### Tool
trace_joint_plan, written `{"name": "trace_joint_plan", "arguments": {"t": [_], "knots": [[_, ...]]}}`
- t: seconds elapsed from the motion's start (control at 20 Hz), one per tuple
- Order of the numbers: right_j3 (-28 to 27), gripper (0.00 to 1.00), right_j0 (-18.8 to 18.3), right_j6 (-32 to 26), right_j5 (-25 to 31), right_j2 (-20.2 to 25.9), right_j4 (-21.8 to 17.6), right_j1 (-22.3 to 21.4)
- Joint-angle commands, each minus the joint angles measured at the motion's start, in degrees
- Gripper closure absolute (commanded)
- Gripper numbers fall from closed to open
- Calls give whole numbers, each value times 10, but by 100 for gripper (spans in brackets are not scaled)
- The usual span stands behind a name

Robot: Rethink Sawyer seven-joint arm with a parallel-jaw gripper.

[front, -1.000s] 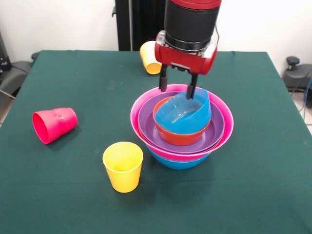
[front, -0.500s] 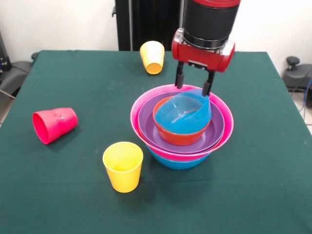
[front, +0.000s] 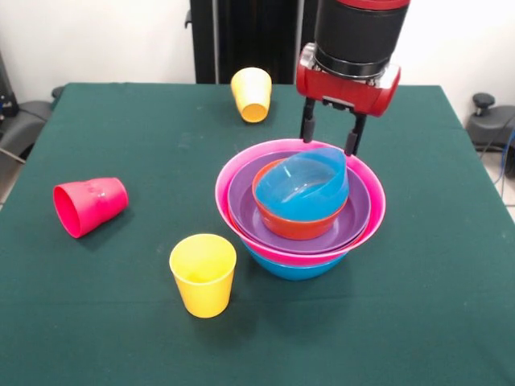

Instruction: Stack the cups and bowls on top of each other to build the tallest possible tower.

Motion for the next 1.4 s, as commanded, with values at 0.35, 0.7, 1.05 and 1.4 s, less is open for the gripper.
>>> {"name": "trace_joint_plan", "arguments": {"t": [0.35, 0.7, 1.05, 1.4], "knots": [[8, 0, 8, 65, -53, -11, 10, 55], [-12, 0, 7, 58, -66, -12, 10, 79], [-9, 0, 11, 60, -72, -18, 17, 80], [-13, 0, 13, 57, -76, -21, 22, 84]]}}
